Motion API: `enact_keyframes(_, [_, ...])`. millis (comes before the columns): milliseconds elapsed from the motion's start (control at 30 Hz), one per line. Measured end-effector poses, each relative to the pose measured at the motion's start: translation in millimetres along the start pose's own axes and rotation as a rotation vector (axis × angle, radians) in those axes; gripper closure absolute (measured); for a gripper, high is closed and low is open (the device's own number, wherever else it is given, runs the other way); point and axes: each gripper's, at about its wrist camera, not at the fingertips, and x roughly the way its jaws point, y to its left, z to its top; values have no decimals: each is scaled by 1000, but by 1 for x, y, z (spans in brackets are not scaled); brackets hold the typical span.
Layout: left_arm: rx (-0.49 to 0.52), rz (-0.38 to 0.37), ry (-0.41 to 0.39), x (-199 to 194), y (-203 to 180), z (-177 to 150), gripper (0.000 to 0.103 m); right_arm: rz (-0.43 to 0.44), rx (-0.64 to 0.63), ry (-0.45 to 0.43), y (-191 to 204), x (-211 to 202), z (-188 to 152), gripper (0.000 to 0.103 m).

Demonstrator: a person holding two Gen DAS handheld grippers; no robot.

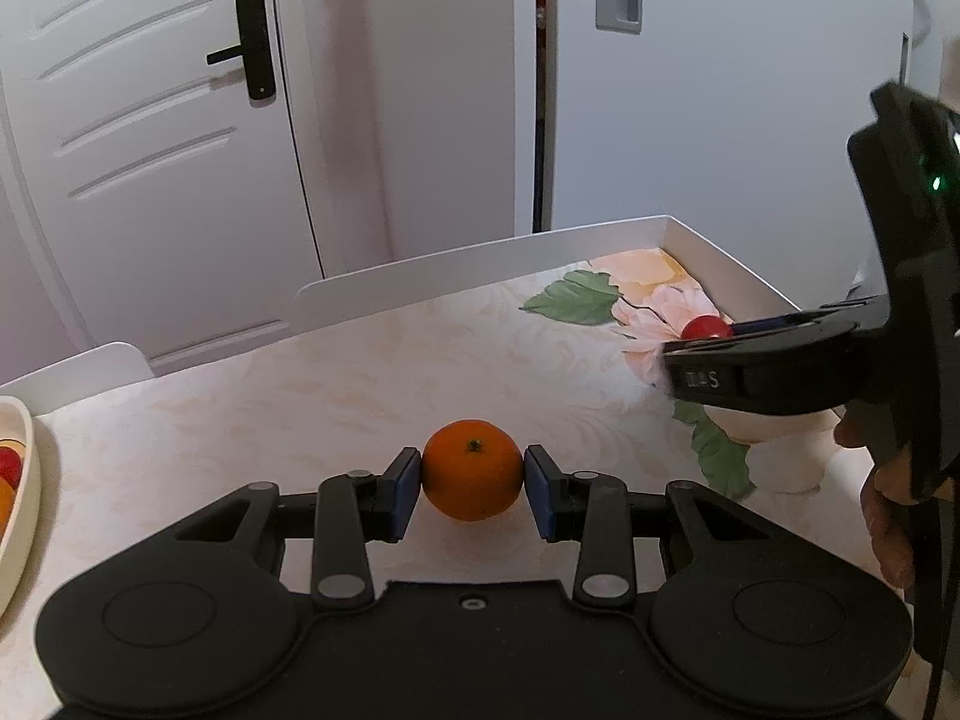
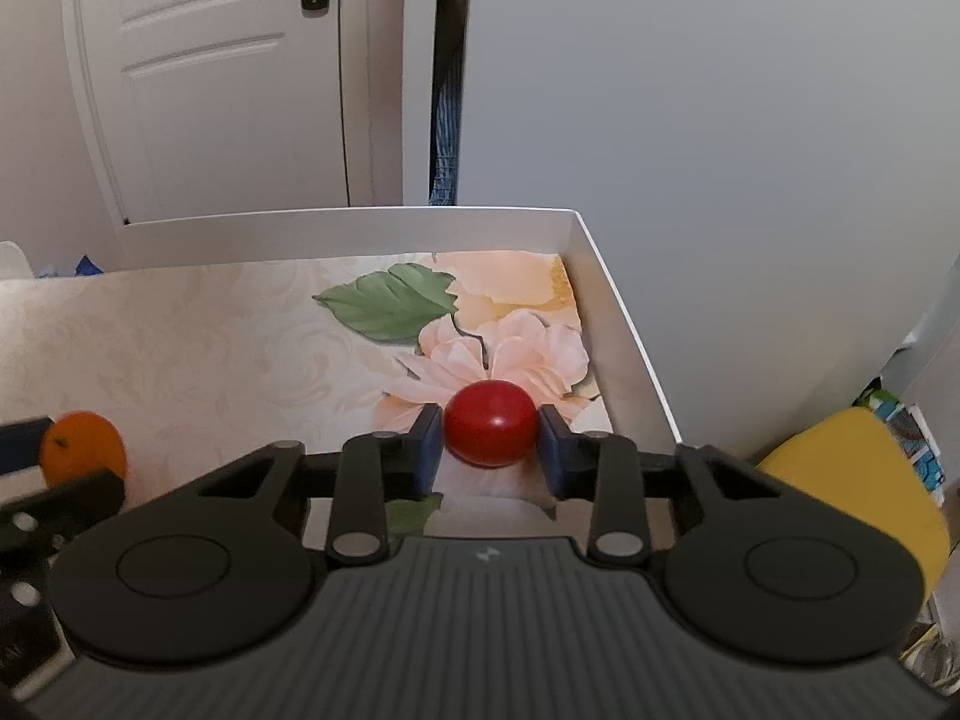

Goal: Organize fruits
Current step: 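Grasp the mandarin with the left tool while the right tool grasps the cherry tomato, then carry the mandarin and cherry tomato into the duck bowl and release both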

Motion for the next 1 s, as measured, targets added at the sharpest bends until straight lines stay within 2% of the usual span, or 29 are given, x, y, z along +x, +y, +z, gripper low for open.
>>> enact_keyframes(233, [-37,21,-21,-17,14,2,62,39,-13,-21,7,-17,9,55])
enact_keyframes(400, [-82,55,-44,-39,31,5,62,109,-50,-41,25,-39,21,55])
enact_keyframes(733, [-178,154,-88,-87,83,6,62,283,-110,-74,91,-84,50,55])
enact_keyframes(1000, [-223,223,-101,-121,139,0,62,378,-146,-84,156,-105,67,55])
